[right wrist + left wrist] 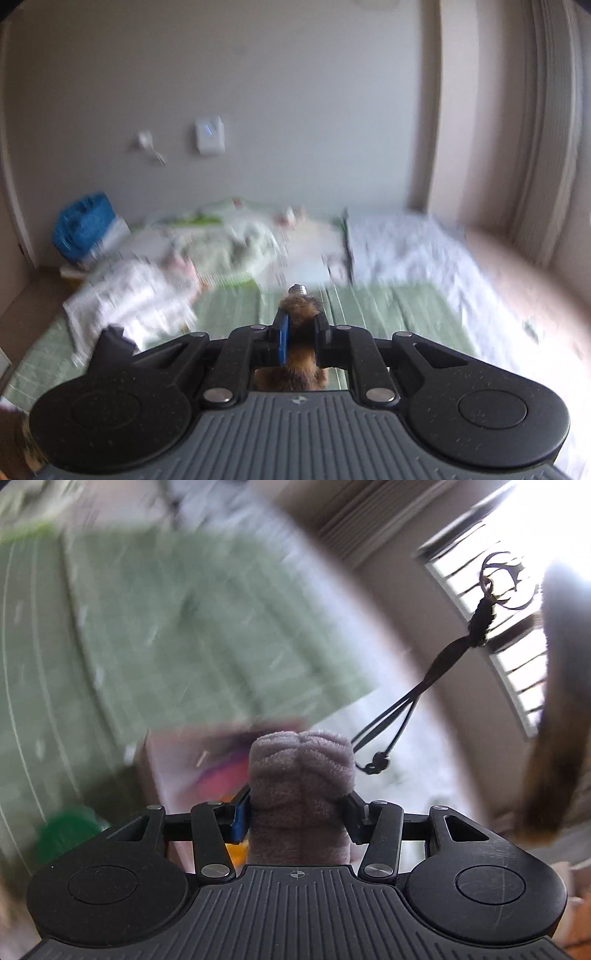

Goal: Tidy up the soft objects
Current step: 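Lower the tail and lavender plush into the pink box and open both tools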

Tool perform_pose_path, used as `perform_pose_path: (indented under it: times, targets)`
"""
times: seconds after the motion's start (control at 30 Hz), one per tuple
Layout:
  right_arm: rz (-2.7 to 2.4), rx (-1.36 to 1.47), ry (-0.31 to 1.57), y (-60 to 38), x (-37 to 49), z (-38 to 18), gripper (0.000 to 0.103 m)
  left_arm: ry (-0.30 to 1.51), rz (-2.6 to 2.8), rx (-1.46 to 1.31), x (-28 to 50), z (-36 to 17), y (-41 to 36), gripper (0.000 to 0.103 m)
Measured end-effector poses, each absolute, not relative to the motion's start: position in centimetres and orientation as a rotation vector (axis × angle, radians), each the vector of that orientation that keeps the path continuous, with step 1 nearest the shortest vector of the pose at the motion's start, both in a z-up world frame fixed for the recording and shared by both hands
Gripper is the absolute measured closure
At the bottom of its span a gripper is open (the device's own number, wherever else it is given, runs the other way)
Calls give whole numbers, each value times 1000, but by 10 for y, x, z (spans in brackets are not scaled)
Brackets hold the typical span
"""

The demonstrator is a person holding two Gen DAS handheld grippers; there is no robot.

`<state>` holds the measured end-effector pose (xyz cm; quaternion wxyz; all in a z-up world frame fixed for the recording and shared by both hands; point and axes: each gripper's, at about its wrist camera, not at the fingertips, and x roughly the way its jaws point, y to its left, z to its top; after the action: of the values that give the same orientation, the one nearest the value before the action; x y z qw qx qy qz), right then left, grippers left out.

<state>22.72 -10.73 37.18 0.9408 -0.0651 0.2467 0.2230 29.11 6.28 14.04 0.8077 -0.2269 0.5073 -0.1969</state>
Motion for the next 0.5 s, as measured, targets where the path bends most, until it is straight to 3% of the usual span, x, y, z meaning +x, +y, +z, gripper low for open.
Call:
perform_pose_path:
  times: [0.1,0.27,0.47,0.5]
  targets:
    - [451,-119,661,-116,257,297,77,1108,-349,-374,289,95,48,51]
    - [414,-65,769,-147,274,213,76,907,-373,-226,261,111,50,51]
    - [378,-24,690,-176,246,156,72,767,-332,-119,188,131,80,51]
    - [379,-15,668,-181,238,149,67,760,-313,-90,170,126,83,51]
